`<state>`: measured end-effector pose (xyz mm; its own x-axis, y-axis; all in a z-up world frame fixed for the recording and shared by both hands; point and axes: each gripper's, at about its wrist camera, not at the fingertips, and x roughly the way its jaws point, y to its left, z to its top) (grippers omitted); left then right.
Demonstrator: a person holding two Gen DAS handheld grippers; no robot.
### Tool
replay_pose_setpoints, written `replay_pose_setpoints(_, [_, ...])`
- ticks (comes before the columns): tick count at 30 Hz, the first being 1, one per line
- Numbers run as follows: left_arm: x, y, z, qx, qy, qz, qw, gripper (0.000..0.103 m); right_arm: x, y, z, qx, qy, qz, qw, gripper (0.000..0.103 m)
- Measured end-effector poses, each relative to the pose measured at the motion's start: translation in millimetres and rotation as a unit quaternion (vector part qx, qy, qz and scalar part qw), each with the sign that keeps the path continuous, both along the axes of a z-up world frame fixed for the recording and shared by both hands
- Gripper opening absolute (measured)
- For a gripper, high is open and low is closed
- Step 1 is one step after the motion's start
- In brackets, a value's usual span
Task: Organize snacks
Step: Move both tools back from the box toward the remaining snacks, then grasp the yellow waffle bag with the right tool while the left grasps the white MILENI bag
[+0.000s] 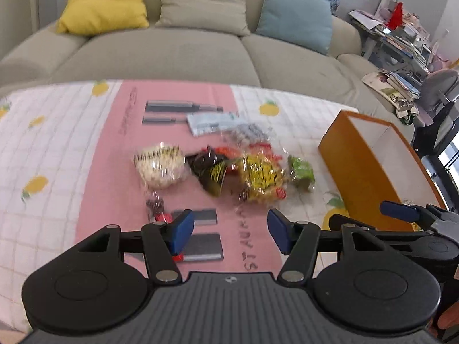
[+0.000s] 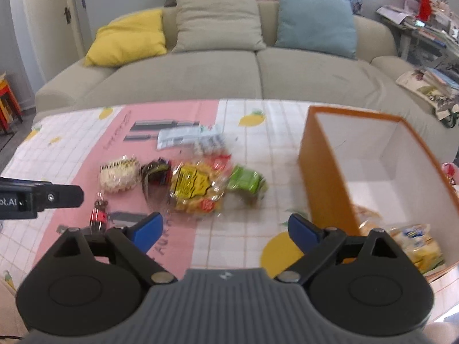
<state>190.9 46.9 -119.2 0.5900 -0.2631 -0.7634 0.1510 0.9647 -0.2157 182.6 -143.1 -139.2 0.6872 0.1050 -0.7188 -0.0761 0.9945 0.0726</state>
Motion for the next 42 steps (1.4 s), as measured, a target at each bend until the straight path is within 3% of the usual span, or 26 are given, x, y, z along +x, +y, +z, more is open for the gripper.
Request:
replay_pose_setpoints(2, [-4, 5, -8, -0.017, -0.012, 0.002, 0.9998, 0.07, 4, 4, -8, -0.003, 0.01, 0.004, 1.0, 0.092])
replay_pose_setpoints(6, [-8, 14, -21, -0.021, -0.021, 0.012, 0.9995, 0.082, 10, 6, -22, -0.008, 0.019, 0.017, 1.0, 0.092])
replay_pose_setpoints(15, [23, 25, -37, -0.02, 0.004, 0.06, 0.998, 0.083, 32, 18, -45, 0.005, 0.036, 0.023, 0.999, 0.092])
replay_pose_setpoints(29, [100, 41, -64, 0.001, 0.027, 0.14, 0.9898, 0.083, 108, 46, -89, 0.015, 0.076, -0.003, 0.997, 0.093])
replay_pose_setpoints(38, [136, 29, -87, 0.033, 0.049, 0.165, 0.9845, 0.091, 132, 48, -103, 0.029, 0.082, -0.014, 0.996, 0.097])
replay_pose_setpoints(42, [139, 19, -94, 0.085, 0.038, 0.165, 0.982, 0.094, 136, 54, -106, 0.035, 0.085, -0.009, 0.996, 0.097])
